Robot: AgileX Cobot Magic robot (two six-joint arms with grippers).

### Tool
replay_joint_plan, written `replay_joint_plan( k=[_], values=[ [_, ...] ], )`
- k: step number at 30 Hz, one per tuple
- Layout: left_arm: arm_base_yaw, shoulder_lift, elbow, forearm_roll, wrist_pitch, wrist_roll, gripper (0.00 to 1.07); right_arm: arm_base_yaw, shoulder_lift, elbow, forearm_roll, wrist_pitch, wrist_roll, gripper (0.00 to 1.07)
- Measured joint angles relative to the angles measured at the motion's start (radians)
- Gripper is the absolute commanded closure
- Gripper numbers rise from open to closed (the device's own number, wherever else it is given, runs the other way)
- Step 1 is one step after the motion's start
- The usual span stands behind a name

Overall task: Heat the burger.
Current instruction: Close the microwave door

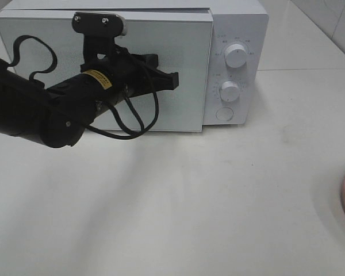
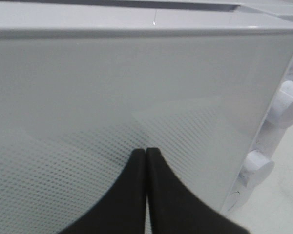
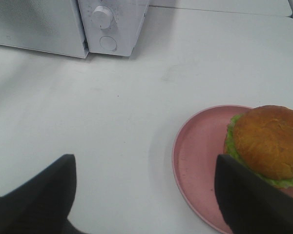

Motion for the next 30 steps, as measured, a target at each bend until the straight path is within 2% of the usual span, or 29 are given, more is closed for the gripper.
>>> replay_joint_plan(
  k=[7,13,16,23,30],
  values=[
    [-0.006,0.037,-0.068,-0.013,0.031,0.0,1.07,0.0,0.0,0.0,0.0,0.0,0.0,0.32],
    [-0.018,0.079,-0.155,-0.02,0.083,0.072,1.07,0.0,0.0,0.0,0.0,0.0,0.0,0.32],
    [-0.023,0.086,-0.176,-0.015,0.101,0.086,1.07,0.0,0.0,0.0,0.0,0.0,0.0,0.32],
    [-0.03,0.087,-0.186,-0.03,0.132,0.09,1.07,0.0,0.0,0.0,0.0,0.0,0.0,0.32],
    [-0.06,0.045,-0.203,-0.116,0.274,0.105,1.07,0.0,0.0,0.0,0.0,0.0,0.0,0.32]
  ],
)
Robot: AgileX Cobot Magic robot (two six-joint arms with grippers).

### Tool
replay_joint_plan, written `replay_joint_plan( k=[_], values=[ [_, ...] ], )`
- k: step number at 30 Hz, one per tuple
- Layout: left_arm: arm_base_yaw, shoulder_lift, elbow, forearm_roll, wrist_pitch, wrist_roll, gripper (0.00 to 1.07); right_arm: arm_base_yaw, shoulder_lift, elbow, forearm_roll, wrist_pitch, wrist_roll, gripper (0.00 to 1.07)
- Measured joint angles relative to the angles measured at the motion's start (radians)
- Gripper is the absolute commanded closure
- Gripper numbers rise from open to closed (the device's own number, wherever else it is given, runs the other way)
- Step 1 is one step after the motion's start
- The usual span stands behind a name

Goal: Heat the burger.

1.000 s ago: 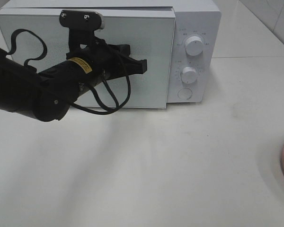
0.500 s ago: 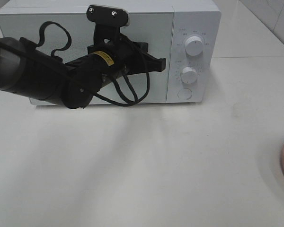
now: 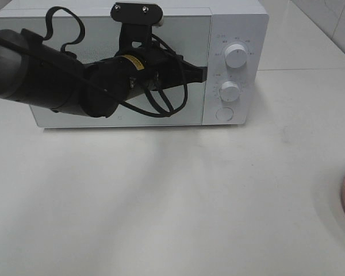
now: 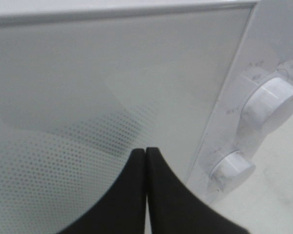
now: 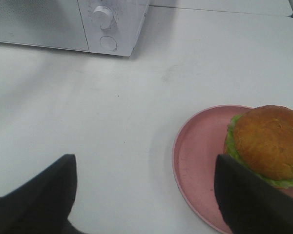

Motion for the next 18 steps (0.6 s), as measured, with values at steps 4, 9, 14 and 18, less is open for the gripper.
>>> replay_joint_plan(
  k=[4,9,14,18],
  values=[
    [-0.018,-0.016,0.0,-0.004,0.084,0.023,1.07,0.0,0.0,0.0,0.0,0.0,0.0,0.32],
    [-0.039,-0.067,0.0,-0.004,0.367,0.051,1.07,0.0,0.0,0.0,0.0,0.0,0.0,0.32],
    [-0.036,-0.107,0.0,-0.004,0.549,0.052,1.07,0.0,0.0,0.0,0.0,0.0,0.0,0.32],
    [-0.033,-0.134,0.0,-0.004,0.686,0.052,0.9,0.0,0.0,0.0,0.0,0.0,0.0,0.32]
  ],
)
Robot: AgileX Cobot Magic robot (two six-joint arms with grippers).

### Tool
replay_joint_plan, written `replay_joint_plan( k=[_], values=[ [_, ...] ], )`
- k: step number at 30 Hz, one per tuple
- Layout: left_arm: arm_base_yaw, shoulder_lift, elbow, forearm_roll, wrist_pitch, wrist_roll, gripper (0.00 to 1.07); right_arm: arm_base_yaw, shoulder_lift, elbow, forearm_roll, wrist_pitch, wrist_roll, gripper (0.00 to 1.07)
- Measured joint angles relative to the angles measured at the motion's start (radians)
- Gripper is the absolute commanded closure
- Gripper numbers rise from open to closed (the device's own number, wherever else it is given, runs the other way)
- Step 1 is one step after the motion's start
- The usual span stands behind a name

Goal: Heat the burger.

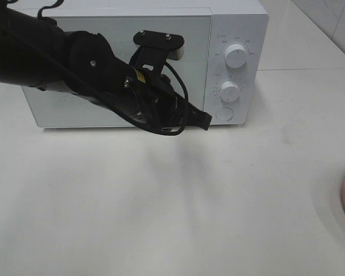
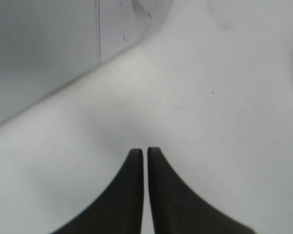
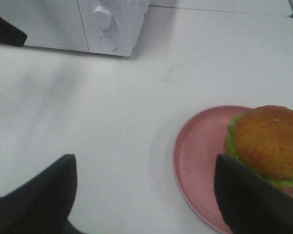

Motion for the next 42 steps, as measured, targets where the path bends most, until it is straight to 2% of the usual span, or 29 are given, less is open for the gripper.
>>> replay_joint_plan(
  k=[1,2,3,4,5,12,13,21,25,26,28,30,31,33,34,35,36,37,39,41,42],
  values=[
    [0.005,-0.019,0.0,0.001,0.079,0.0,0.68,0.0,0.0,0.0,0.0,0.0,0.0,0.32],
    [0.013,-0.037,0.0,0.002,0.15,0.0,0.4,0.0,0.0,0.0,0.0,0.0,0.0,0.32],
    [0.013,-0.037,0.0,0.002,0.15,0.0,0.4,0.0,0.0,0.0,0.0,0.0,0.0,0.32],
    [0.017,-0.044,0.0,0.002,0.181,0.0,0.25,0.0,0.0,0.0,0.0,0.0,0.0,0.32],
    [0.025,-0.056,0.0,0.007,0.222,0.0,0.06,0.0,0.0,0.0,0.0,0.0,0.0,0.32],
    [0.032,-0.098,0.0,0.042,0.373,0.0,0.06,0.0,0.0,0.0,0.0,0.0,0.0,0.32],
    [0.032,-0.117,-0.001,0.065,0.446,0.0,0.06,0.0,0.0,0.0,0.0,0.0,0.0,0.32],
    [0.032,-0.189,-0.004,0.154,0.7,-0.003,0.06,0.0,0.0,0.0,0.0,0.0,0.0,0.32],
    [0.039,-0.216,-0.004,0.201,0.753,-0.024,0.06,0.0,0.0,0.0,0.0,0.0,0.0,0.32],
    [0.059,-0.232,-0.004,0.221,0.782,-0.045,0.06,0.0,0.0,0.0,0.0,0.0,0.0,0.32],
    [0.072,-0.238,-0.005,0.227,0.797,-0.053,0.06,0.0,0.0,0.0,0.0,0.0,0.0,0.32],
    [0.138,-0.258,-0.005,0.236,0.837,-0.067,0.06,0.0,0.0,0.0,0.0,0.0,0.0,0.32],
    [0.138,-0.258,-0.005,0.236,0.837,-0.067,0.06,0.0,0.0,0.0,0.0,0.0,0.0,0.32],
    [0.209,-0.285,-0.005,0.238,0.88,-0.07,0.06,0.0,0.0,0.0,0.0,0.0,0.0,0.32],
    [0.209,-0.285,-0.005,0.238,0.88,-0.07,0.06,0.0,0.0,0.0,0.0,0.0,0.0,0.32],
    [0.257,-0.308,-0.005,0.239,0.902,-0.071,0.06,0.0,0.0,0.0,0.0,0.0,0.0,0.32],
    [0.257,-0.308,-0.005,0.239,0.902,-0.071,0.06,0.0,0.0,0.0,0.0,0.0,0.0,0.32],
    [0.313,-0.329,-0.005,0.239,0.924,-0.071,0.06,0.0,0.0,0.0,0.0,0.0,0.0,0.32],
    [0.336,-0.337,-0.005,0.239,0.935,-0.071,0.06,0.0,0.0,0.0,0.0,0.0,0.0,0.32],
    [0.421,-0.371,-0.005,0.24,0.97,-0.071,0.06,0.0,0.0,0.0,0.0,0.0,0.0,0.32],
    [0.421,-0.371,-0.005,0.24,0.97,-0.071,0.06,0.0,0.0,0.0,0.0,0.0,0.0,0.32]
  ],
)
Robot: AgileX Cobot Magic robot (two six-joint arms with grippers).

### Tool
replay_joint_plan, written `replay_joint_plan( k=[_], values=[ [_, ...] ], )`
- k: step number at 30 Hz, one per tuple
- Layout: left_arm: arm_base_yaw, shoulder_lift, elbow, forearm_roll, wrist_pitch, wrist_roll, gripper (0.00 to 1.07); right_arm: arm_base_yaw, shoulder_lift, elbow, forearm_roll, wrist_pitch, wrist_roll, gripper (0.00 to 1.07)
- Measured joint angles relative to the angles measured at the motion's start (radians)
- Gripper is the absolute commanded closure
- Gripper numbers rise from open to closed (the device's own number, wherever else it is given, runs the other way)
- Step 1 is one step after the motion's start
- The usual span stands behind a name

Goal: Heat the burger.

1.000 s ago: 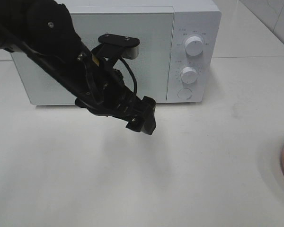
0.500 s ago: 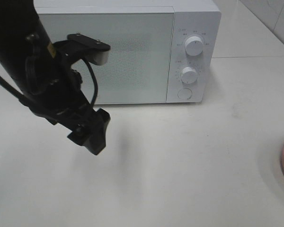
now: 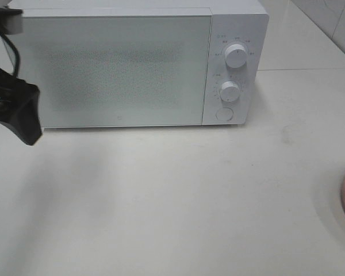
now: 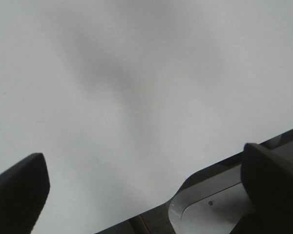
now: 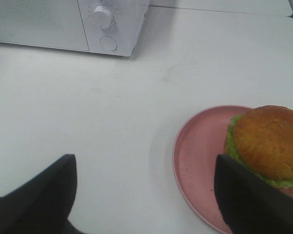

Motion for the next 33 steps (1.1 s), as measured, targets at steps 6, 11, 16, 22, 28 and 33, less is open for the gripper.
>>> replay_joint_plan(
  k=[6,11,16,22,28,33],
  values=[
    [0.175,-0.104,0.0,0.0,0.042,0.0,0.06,0.0,0.0,0.0,0.0,0.0,0.0,0.32],
    [0.286,-0.184,0.0,0.0,0.043,0.0,0.06,0.0,0.0,0.0,0.0,0.0,0.0,0.32],
    [0.401,-0.297,0.061,0.002,0.043,0.016,0.06,0.0,0.0,0.0,0.0,0.0,0.0,0.32],
    [0.417,-0.392,0.164,0.004,0.043,0.019,0.06,0.0,0.0,0.0,0.0,0.0,0.0,0.32],
    [0.418,-0.58,0.335,0.004,0.016,0.019,0.06,0.0,0.0,0.0,0.0,0.0,0.0,0.32],
    [0.418,-0.694,0.417,0.002,-0.017,0.019,0.06,0.0,0.0,0.0,0.0,0.0,0.0,0.32]
  ],
)
